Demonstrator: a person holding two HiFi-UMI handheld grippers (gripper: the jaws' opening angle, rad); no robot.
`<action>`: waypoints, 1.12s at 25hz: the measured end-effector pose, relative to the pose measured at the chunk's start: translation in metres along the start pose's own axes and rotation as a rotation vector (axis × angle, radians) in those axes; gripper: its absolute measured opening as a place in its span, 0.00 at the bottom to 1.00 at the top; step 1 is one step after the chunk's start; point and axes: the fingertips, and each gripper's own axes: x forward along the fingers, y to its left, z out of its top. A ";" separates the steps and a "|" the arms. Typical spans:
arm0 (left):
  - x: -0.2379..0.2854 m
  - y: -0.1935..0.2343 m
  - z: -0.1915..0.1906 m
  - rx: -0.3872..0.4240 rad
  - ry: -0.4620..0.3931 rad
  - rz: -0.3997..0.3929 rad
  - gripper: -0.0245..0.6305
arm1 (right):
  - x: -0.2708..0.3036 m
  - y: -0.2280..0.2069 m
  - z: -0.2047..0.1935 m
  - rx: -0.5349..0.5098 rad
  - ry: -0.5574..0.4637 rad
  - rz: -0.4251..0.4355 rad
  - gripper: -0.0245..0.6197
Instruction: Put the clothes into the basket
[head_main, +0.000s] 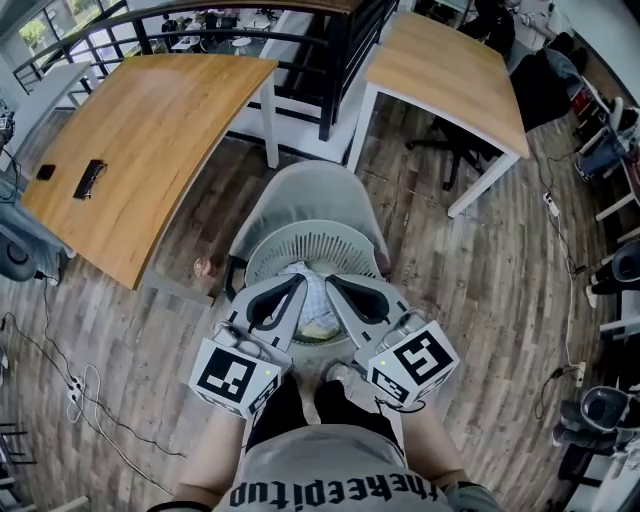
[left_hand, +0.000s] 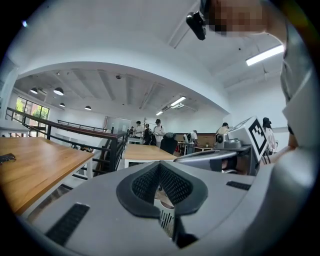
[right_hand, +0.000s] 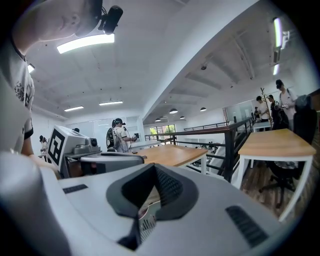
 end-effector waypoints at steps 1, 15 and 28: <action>-0.001 0.000 0.000 0.000 0.000 0.004 0.06 | 0.000 0.000 0.001 -0.003 -0.002 0.006 0.05; -0.005 -0.008 0.003 -0.012 -0.023 0.045 0.06 | -0.006 0.005 0.004 -0.037 -0.009 0.046 0.05; -0.010 -0.015 0.003 -0.015 -0.030 0.066 0.06 | -0.016 0.009 0.004 -0.044 -0.012 0.058 0.05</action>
